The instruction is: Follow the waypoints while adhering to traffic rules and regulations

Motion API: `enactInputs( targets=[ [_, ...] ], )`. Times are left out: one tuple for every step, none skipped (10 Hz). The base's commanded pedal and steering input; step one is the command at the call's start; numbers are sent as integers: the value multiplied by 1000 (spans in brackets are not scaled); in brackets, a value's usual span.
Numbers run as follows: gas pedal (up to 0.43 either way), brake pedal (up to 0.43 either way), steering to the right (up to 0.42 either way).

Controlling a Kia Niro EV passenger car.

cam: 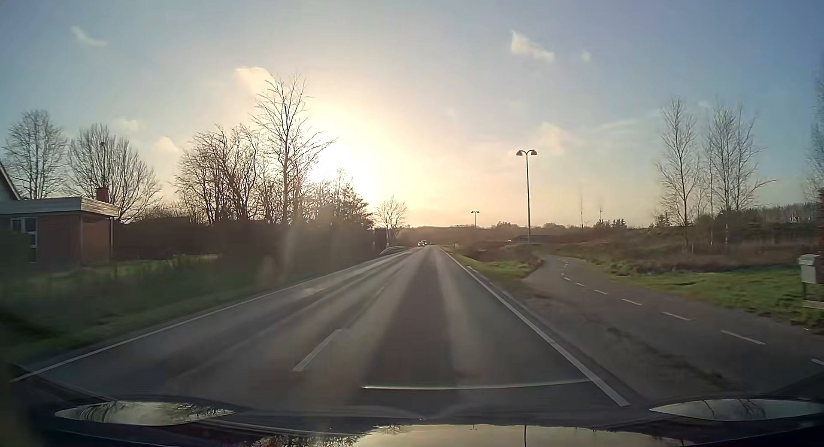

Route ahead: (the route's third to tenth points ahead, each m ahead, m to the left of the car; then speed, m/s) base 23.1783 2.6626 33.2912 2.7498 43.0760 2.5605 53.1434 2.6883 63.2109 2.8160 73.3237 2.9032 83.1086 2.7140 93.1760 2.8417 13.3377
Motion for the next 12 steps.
enactInputs(
  targets=[
    [150,0,1],
    [150,0,1],
    [150,0,1],
    [150,0,1],
    [150,0,1],
    [150,0,1],
    [150,0,1],
    [150,0,0],
    [150,0,1],
    [150,0,0],
    [150,0,0],
    [150,0,3]
  ],
)
